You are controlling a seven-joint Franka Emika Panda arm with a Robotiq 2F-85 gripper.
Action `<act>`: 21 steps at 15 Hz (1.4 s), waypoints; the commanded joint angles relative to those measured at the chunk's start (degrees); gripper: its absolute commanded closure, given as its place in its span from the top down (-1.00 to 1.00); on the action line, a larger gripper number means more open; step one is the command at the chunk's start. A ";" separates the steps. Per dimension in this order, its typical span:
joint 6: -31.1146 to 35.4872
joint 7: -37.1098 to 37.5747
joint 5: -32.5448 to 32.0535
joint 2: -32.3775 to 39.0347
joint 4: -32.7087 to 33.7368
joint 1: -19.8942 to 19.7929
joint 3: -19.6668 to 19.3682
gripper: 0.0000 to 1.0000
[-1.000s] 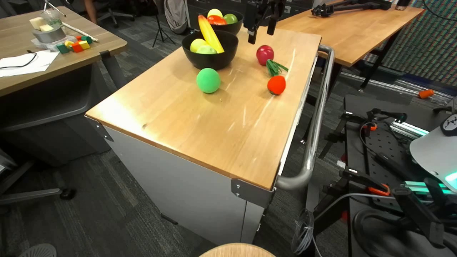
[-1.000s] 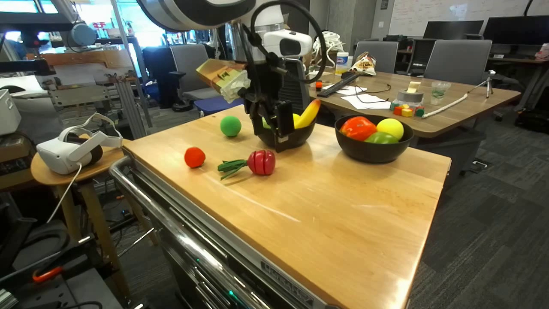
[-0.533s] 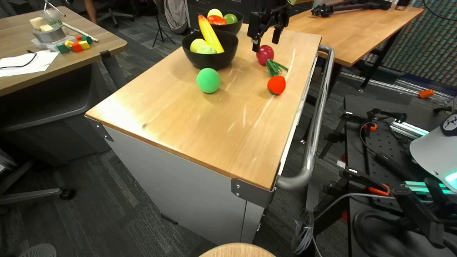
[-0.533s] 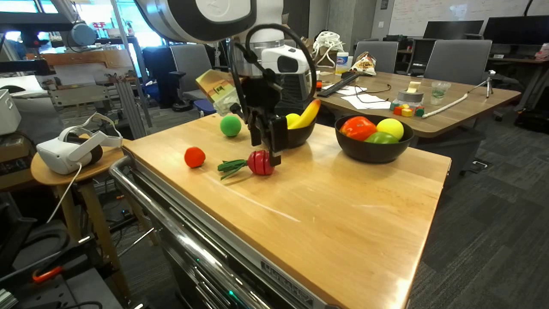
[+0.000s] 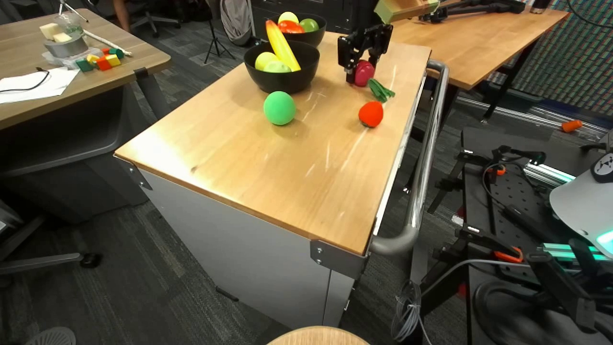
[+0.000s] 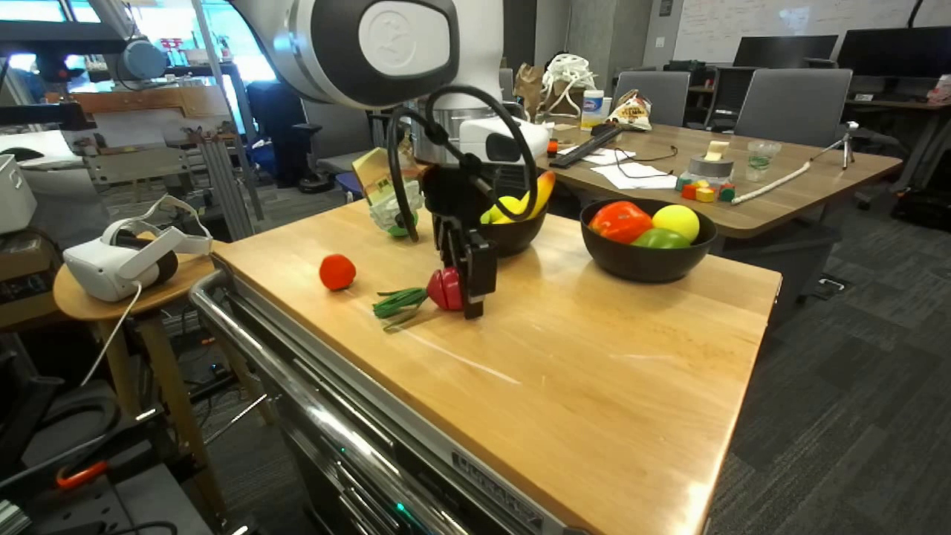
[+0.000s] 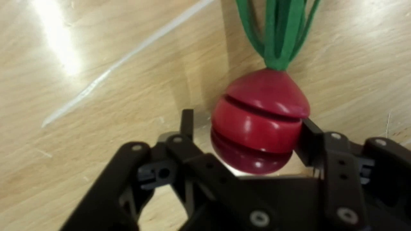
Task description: Divide the fruits between the black bowls
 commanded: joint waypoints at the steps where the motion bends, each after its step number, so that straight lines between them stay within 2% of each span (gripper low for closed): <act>1: -0.51 -0.31 0.78 0.59 1.35 -0.17 0.06 -0.17; 2: -0.38 -0.42 0.79 0.47 1.37 -0.14 0.08 -0.34; 4: 0.18 -0.15 -0.56 -0.46 1.40 0.24 0.12 -0.37; 6: 0.73 4.92 -10.85 -3.35 1.94 2.24 -0.63 -0.37; 8: -1.54 7.33 -18.22 -4.81 4.90 3.26 0.02 -0.37; 11: -3.69 4.13 -23.68 -3.05 12.51 4.46 2.59 -0.37; 14: -2.95 -5.70 -21.18 2.40 20.96 4.67 4.43 -0.37; 16: -3.41 -14.54 -15.70 6.98 26.52 3.98 5.50 -0.37; 19: -7.44 -27.04 -7.74 13.43 34.52 2.23 6.91 -0.37; 21: -11.52 -31.90 -5.75 17.11 39.56 1.35 7.27 -0.37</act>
